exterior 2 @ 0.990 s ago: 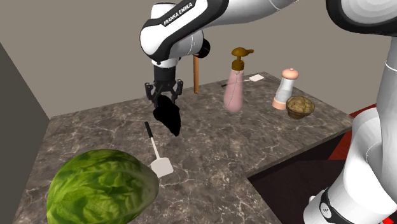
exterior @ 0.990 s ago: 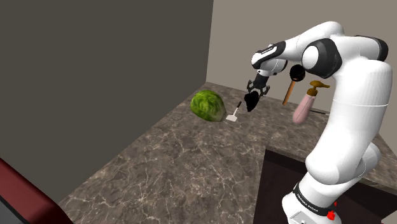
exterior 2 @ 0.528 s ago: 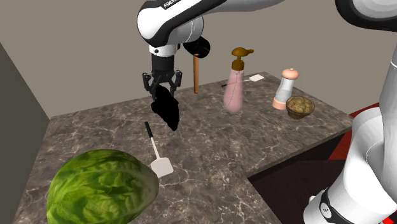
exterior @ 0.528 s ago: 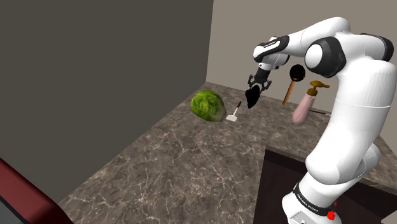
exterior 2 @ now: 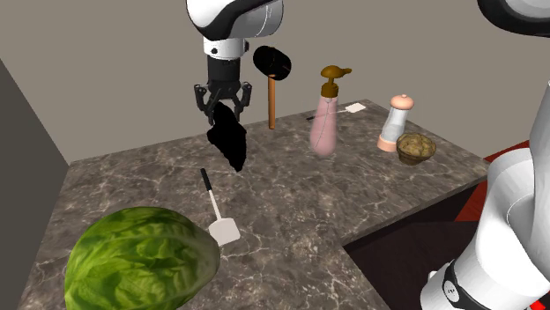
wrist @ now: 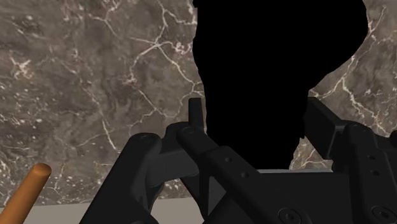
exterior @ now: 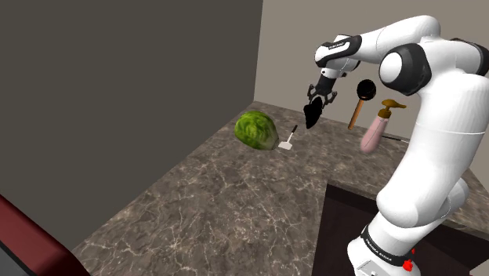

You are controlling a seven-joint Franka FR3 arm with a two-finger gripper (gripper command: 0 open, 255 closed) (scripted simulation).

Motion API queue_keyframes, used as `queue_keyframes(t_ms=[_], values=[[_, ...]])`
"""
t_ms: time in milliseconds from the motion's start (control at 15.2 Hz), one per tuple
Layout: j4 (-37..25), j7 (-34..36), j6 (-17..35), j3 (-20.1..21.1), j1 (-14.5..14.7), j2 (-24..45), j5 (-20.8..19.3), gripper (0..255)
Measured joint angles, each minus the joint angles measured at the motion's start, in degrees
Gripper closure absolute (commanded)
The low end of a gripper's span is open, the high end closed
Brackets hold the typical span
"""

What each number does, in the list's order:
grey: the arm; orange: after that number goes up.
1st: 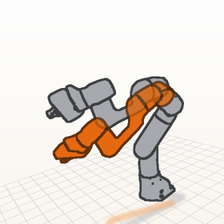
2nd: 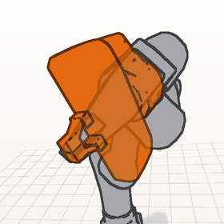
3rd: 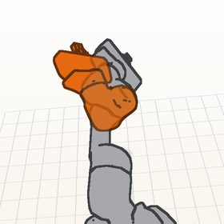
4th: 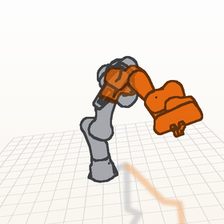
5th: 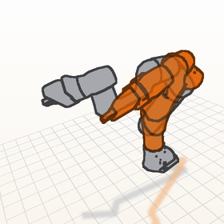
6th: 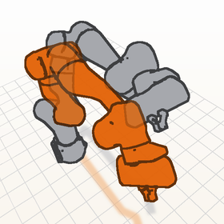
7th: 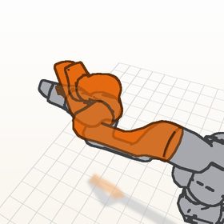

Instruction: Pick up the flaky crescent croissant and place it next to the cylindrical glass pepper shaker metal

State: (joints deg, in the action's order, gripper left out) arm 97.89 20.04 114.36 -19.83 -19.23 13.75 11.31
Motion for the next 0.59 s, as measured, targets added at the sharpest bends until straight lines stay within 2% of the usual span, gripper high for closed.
queue_keyframes(t_ms=[594], values=[[-5.5,0.9,-6.4,-0.3,-0.2,-1.1,-0.8,255]])
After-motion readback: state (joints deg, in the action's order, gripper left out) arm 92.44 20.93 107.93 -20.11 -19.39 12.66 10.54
